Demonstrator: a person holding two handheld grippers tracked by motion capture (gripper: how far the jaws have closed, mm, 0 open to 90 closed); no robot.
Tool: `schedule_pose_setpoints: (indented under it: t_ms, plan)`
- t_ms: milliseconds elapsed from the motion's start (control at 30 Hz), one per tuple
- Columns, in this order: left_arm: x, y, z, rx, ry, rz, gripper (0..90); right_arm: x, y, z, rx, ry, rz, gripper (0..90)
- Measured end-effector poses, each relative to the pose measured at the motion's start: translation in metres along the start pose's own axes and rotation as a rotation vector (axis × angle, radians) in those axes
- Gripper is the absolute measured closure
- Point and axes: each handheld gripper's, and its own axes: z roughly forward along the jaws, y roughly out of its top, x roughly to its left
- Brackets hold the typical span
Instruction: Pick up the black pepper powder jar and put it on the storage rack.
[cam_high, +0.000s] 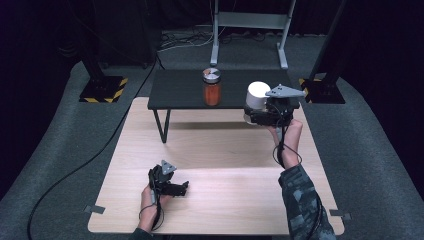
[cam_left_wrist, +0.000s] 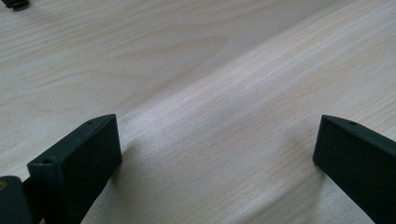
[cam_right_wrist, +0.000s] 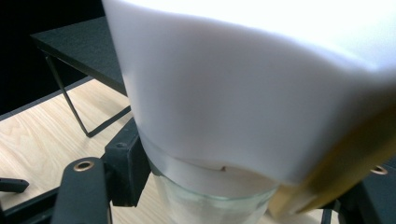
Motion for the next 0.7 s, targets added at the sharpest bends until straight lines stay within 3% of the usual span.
schedule_pose_setpoints:
  t_ms: [700]
  plan:
    - [0.000, 0.000, 0.000, 0.000, 0.000, 0.000, 0.5, -0.011, 0.022, 0.010, 0.021, -0.009, -0.003, 29.6]
